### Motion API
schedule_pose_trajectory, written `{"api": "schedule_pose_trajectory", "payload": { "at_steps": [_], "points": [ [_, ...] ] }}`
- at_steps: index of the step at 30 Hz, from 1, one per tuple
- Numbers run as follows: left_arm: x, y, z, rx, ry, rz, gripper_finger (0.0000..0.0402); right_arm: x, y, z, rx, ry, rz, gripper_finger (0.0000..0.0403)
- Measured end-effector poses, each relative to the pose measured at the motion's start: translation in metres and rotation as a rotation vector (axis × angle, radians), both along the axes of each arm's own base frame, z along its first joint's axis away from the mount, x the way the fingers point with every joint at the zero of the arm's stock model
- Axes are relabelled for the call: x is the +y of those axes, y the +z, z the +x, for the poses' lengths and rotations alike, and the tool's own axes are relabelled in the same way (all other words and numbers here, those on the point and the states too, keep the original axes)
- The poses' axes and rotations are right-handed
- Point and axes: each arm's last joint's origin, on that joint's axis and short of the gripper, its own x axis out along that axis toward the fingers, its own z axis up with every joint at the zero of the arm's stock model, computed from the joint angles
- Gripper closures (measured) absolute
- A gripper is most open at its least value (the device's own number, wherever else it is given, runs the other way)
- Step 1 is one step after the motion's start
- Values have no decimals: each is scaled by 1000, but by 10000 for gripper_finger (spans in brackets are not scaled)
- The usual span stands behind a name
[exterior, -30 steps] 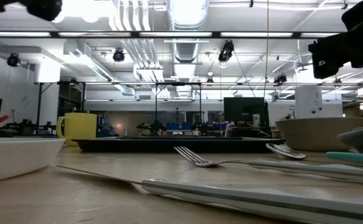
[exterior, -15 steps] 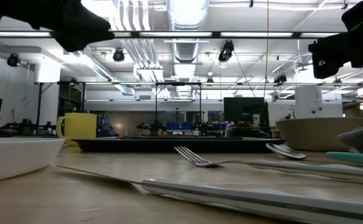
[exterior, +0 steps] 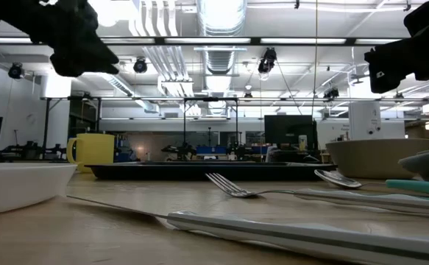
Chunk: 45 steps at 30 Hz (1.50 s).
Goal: Set up tray
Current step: Put the yellow cup on the black serving tray
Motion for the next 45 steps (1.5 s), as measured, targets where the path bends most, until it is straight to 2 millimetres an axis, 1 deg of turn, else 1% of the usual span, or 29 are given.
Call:
{"api": "schedule_pose_trajectory", "payload": {
  "at_steps": [5, 8, 11, 14, 17, 20, 26, 29, 34, 41, 45],
  "points": [
    [14, 14, -2, 181, 118, -56, 285, 0, 0, 0, 0, 0, 0, 335],
    [24, 22, -3, 273, 171, -121, 285, 0, 0, 0, 0, 0, 0, 335],
    [35, 24, 1, 315, 173, -197, 285, 0, 0, 0, 0, 0, -1, 335],
    [46, 25, 6, 317, 138, -268, 285, 0, 0, 0, 0, 0, 0, 335],
    [60, 21, 9, 364, 170, -302, 285, 0, 0, 0, 0, 0, 0, 335],
    [75, 12, 8, 436, 223, -345, 285, 0, 0, 0, 0, 0, -1, 335],
    [103, -8, 7, 543, 275, -416, 285, 0, 0, 0, 0, 0, 0, 335],
    [114, -12, 7, 575, 285, -422, 285, 0, 0, 0, -1, 0, -1, 335],
    [125, -14, 8, 606, 278, -415, 285, 0, 0, 0, 0, 0, -1, 335],
    [136, -10, 16, 632, 250, -366, 285, 0, 0, 0, 0, 0, 0, 335],
    [141, -11, 17, 650, 263, -366, 285, 0, 0, 0, 0, 0, 0, 335]
  ]
}}
